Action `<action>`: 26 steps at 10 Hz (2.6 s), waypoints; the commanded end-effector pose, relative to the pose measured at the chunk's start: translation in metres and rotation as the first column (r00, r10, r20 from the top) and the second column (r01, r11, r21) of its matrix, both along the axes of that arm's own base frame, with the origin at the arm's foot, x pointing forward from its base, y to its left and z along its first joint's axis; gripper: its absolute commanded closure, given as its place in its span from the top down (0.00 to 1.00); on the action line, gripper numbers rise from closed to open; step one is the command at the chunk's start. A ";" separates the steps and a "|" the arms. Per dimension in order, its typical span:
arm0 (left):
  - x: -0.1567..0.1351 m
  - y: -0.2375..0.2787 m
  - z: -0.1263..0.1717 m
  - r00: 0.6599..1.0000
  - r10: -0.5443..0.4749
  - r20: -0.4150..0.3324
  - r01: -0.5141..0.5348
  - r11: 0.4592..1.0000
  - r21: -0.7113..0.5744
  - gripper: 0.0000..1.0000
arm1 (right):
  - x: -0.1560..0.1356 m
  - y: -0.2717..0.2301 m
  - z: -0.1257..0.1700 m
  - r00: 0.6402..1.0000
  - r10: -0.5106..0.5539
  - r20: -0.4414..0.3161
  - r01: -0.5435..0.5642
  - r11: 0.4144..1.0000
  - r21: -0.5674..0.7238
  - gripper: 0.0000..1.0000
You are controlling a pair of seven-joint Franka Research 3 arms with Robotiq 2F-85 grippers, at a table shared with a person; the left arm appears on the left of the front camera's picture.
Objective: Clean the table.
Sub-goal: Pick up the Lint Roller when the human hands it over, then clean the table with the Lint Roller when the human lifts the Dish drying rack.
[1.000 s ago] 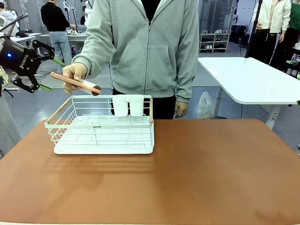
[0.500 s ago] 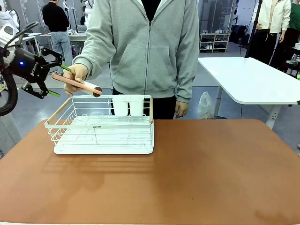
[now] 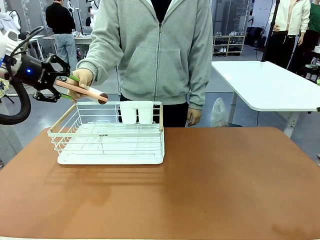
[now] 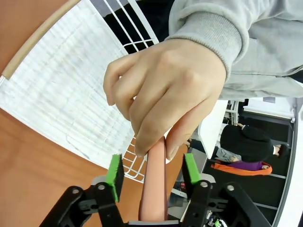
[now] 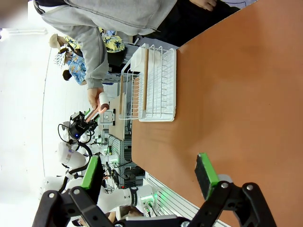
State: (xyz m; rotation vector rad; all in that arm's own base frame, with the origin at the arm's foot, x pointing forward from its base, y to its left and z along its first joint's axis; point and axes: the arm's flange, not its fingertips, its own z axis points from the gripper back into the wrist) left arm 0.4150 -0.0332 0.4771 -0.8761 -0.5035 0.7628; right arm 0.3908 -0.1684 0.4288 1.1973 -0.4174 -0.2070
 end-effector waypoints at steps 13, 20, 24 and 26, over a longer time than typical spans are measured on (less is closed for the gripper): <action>0.003 0.004 -0.001 1.000 0.009 0.009 -0.009 1.000 -0.007 0.00 | -0.001 0.000 0.002 1.000 0.002 0.008 -0.002 1.000 0.006 1.00; 0.003 0.004 -0.001 1.000 0.009 0.009 -0.009 1.000 -0.007 0.00 | -0.001 0.000 0.002 1.000 0.002 0.008 -0.002 1.000 0.006 1.00; 0.003 0.004 -0.001 1.000 0.009 0.009 -0.009 1.000 -0.007 0.00 | -0.001 0.000 0.002 1.000 0.002 0.008 -0.002 1.000 0.006 1.00; 0.003 0.004 -0.001 1.000 0.009 0.009 -0.009 1.000 -0.007 0.00 | -0.001 0.000 0.002 1.000 0.002 0.008 -0.002 1.000 0.006 1.00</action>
